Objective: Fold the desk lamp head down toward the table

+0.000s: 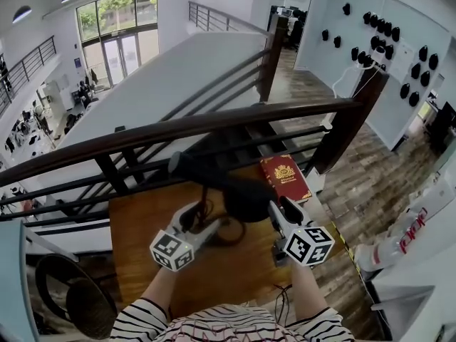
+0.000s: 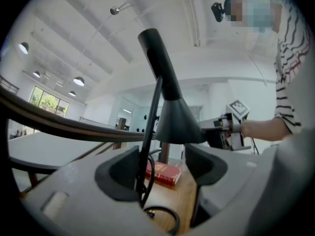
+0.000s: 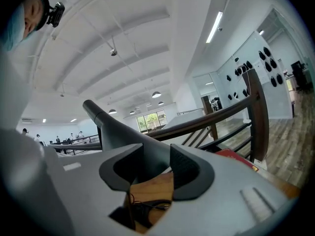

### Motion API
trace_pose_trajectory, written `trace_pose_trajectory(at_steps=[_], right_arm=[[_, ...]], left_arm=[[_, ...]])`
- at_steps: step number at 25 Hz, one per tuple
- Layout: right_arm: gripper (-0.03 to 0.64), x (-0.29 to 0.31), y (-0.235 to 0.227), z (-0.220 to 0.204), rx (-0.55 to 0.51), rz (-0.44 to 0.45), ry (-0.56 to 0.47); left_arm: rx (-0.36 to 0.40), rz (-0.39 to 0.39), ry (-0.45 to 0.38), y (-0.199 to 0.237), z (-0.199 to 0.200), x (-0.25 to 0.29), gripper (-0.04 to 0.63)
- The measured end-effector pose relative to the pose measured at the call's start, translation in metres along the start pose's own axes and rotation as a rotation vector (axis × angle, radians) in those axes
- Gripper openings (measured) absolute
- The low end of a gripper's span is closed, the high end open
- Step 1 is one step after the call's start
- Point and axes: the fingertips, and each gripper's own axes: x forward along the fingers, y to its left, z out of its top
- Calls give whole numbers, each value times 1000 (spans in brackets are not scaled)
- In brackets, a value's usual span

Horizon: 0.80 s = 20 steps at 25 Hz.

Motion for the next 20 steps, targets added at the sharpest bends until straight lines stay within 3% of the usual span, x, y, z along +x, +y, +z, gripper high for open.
trace_pose_trajectory(at_steps=[20], right_arm=[[133, 18, 20, -35, -82, 32, 127]], left_arm=[[1, -34, -1, -9, 0, -2, 366]])
